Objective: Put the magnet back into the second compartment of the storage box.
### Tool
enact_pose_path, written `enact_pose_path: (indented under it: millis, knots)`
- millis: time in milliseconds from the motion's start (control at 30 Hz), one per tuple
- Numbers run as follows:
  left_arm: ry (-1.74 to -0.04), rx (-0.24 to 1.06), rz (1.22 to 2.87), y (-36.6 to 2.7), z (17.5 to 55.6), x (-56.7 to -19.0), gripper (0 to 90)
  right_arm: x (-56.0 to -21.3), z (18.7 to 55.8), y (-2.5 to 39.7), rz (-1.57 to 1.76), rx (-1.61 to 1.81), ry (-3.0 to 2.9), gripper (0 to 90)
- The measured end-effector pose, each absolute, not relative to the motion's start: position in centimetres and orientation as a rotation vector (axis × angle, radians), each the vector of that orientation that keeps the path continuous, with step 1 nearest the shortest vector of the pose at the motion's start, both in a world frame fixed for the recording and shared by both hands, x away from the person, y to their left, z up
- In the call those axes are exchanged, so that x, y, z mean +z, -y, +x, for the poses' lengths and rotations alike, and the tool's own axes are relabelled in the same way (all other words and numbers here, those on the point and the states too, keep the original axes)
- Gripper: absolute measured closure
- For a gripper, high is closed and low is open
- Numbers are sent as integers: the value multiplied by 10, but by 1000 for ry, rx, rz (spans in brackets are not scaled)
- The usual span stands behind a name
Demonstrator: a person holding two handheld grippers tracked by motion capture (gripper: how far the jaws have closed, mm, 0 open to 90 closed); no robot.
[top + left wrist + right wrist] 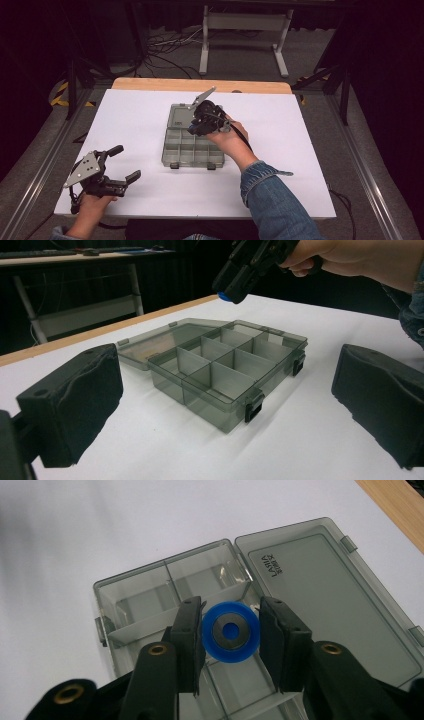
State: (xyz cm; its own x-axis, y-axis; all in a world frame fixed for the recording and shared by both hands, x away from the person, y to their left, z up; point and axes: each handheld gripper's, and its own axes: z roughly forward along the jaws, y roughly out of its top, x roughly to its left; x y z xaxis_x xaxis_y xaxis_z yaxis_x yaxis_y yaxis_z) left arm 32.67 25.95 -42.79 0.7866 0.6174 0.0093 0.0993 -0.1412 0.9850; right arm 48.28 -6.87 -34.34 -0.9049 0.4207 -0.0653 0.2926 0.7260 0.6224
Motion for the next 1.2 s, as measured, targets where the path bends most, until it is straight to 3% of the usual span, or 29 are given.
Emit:
enact_pose_path:
  millis: [1200]
  knots:
    - [-572, 487, 1675, -260, 328, -429, 8, -398, 512, 41, 608, 810, -2823, 629]
